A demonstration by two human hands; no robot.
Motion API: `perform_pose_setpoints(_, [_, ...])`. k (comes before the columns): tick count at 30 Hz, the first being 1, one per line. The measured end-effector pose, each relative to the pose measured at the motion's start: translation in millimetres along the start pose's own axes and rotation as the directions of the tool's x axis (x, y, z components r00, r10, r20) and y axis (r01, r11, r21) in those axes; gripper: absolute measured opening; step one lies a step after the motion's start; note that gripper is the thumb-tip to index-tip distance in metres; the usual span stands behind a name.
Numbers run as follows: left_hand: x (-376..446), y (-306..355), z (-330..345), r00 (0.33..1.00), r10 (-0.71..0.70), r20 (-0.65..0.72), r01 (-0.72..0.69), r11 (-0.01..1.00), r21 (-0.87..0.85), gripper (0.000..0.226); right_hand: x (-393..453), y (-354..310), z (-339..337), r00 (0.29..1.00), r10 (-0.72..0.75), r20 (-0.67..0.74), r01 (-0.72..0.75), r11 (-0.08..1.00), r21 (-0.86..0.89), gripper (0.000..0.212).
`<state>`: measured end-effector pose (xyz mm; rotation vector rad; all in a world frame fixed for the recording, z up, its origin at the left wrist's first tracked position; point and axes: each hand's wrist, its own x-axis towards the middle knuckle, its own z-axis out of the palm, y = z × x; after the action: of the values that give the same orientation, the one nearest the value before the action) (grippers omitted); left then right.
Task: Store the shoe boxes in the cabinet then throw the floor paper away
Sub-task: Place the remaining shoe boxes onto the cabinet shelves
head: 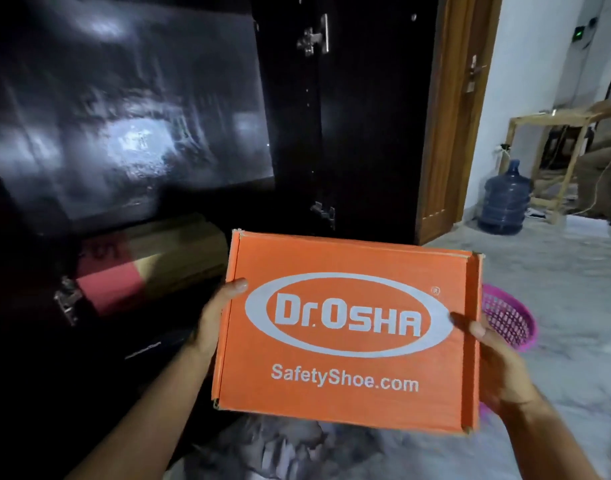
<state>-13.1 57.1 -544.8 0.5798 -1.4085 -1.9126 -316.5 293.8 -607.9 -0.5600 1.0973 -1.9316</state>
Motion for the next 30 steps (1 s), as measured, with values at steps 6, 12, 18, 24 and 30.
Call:
perform_pose_setpoints(6, [-20.3,59.1,-45.2,0.963,0.138,-0.233,-0.142,0.990,-0.004,0.047,31.0,48.1,50.2,0.948,0.171,0.267,-0.166,0.985,-0.040,0.117])
perform_pose_setpoints(12, [-18.0,111.3,-83.5,0.787,0.265,-0.557,-0.072,0.936,0.343,0.059,73.8,53.1,133.1,0.955,0.113,0.273,-0.132,0.990,0.054,0.035])
perform_pose_setpoints(18, [-2.8,126.8,-63.5,0.529,0.803,-0.274,-0.018,0.334,0.942,0.046,135.7,42.7,217.0,0.950,0.216,0.226,-0.206,0.976,-0.067,0.042])
perform_pose_setpoints(24, [41.4,111.8,-68.3,0.737,0.670,-0.089,0.213,-0.106,0.971,0.058,185.8,28.5,310.2,0.905,0.310,0.291,-0.249,0.941,-0.229,0.045])
perform_pose_setpoints(30, [66.3,131.3,-107.7,0.733,0.659,-0.171,0.377,-0.184,0.908,0.061,223.9,65.3,364.3,0.930,0.250,0.269,-0.106,0.884,-0.454,0.052])
